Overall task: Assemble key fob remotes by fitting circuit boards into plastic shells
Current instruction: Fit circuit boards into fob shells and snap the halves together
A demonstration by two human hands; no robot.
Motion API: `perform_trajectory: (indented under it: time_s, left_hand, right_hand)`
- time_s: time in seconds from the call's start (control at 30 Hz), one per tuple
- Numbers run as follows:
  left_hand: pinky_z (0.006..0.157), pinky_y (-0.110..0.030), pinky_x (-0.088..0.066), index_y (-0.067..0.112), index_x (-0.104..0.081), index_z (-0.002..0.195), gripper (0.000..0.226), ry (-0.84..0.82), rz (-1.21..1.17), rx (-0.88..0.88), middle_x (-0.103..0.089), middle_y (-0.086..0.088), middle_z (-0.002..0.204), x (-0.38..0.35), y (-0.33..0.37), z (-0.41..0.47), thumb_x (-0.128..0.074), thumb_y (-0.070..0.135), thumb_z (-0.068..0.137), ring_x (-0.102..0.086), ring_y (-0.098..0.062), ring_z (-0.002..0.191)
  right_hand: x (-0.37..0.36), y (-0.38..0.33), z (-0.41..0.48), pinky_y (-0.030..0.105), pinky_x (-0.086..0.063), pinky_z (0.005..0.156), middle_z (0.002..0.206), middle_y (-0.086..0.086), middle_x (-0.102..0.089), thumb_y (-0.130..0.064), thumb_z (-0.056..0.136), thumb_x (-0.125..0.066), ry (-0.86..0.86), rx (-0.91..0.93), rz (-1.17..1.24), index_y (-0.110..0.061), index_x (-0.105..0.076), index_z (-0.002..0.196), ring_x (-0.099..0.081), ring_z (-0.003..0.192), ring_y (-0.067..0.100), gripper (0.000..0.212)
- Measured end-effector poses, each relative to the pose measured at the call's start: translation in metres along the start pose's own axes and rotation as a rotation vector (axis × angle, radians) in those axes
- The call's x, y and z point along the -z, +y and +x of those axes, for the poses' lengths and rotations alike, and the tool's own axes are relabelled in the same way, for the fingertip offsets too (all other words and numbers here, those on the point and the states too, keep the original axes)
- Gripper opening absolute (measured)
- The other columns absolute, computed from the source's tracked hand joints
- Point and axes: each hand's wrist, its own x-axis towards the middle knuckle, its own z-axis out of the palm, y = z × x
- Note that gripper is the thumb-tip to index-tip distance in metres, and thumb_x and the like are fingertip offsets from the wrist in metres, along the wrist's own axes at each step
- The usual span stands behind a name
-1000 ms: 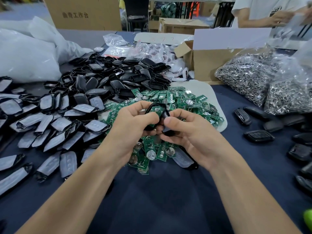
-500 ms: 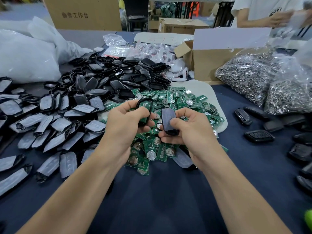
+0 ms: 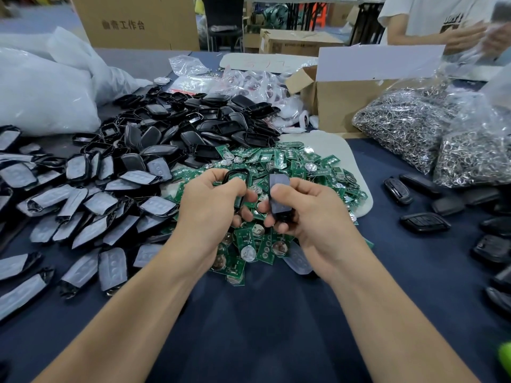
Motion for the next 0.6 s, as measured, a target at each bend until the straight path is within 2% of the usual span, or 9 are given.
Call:
perform_trajectory:
  time_s: [0.1, 0.27, 0.47, 0.6]
  left_hand:
    - [0.040, -0.022, -0.038, 0.010, -0.061, 0.082, 0.014, -0.004, 0.008, 0.008, -0.074, -0.008, 0.072, -0.0006, -0.0004, 0.0006, -0.061, 0.015, 0.068, -0.058, -0.018, 0.049]
    - [0.039, -0.022, -0.038, 0.011, -0.060, 0.082, 0.015, -0.016, 0.009, 0.016, -0.075, -0.010, 0.075, -0.0011, -0.0003, 0.0011, -0.060, 0.016, 0.068, -0.058, -0.018, 0.049]
    - [0.040, -0.023, -0.040, 0.008, -0.061, 0.087, 0.021, -0.028, 0.028, 0.019, -0.074, -0.009, 0.074, -0.0007, -0.0006, 0.0013, -0.060, 0.017, 0.068, -0.060, -0.019, 0.051]
    - [0.041, -0.023, -0.041, 0.009, -0.060, 0.087, 0.018, -0.036, 0.027, 0.012, -0.075, -0.011, 0.076, -0.0003, -0.0002, 0.0008, -0.060, 0.015, 0.070, -0.060, -0.019, 0.052]
  right_hand:
    - [0.0002, 0.0006, -0.0001, 0.021, -0.039, 0.043, 0.069, 0.011, -0.069, -0.004, 0.098, -0.063, 0.039, 0.005, 0.007, -0.009, -0.063, 0.083, -0.059, 0.051, 0.018, 0.016]
    - [0.0006, -0.0002, 0.0010, 0.020, -0.036, 0.040, 0.064, 0.010, -0.068, -0.002, 0.099, -0.062, 0.086, 0.005, 0.011, -0.009, -0.062, 0.083, -0.057, 0.046, 0.017, 0.017]
    - [0.0023, -0.0018, 0.0025, 0.023, -0.039, 0.045, 0.070, 0.012, -0.068, -0.003, 0.098, -0.059, 0.038, -0.020, 0.069, -0.003, -0.066, 0.096, -0.058, 0.053, 0.019, 0.007]
    - [0.0025, -0.0009, 0.0038, 0.024, -0.046, 0.049, 0.075, 0.011, -0.070, -0.006, 0.098, -0.058, 0.029, -0.055, 0.096, -0.002, -0.068, 0.099, -0.061, 0.058, 0.020, 0.011]
